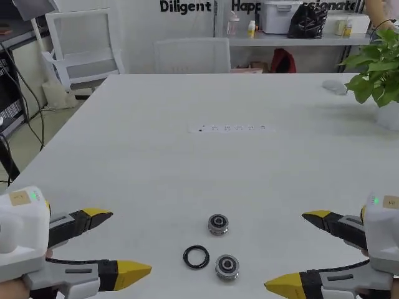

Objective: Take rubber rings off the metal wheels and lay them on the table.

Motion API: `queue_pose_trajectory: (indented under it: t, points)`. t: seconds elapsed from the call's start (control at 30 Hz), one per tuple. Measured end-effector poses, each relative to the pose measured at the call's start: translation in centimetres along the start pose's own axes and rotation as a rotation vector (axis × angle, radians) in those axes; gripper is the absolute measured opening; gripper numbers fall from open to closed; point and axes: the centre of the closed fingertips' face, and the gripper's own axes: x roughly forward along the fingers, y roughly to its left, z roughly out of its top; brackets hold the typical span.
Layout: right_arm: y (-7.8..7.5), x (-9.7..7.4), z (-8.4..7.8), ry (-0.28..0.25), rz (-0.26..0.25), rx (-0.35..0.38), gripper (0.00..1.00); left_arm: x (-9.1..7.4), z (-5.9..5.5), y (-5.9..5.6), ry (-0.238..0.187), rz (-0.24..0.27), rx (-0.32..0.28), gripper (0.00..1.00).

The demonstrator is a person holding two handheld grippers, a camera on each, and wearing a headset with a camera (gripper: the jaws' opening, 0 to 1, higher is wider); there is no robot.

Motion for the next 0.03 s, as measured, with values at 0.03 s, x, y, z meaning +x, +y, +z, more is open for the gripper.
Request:
queue_pose_trajectory:
  t: [0.03]
  points:
    - [-0.04,-0.02,-0.02,-0.001,-0.003,0.005,0.99,-0.02,-0.04,0.00,0.000,0.000,-0.002,0.78]
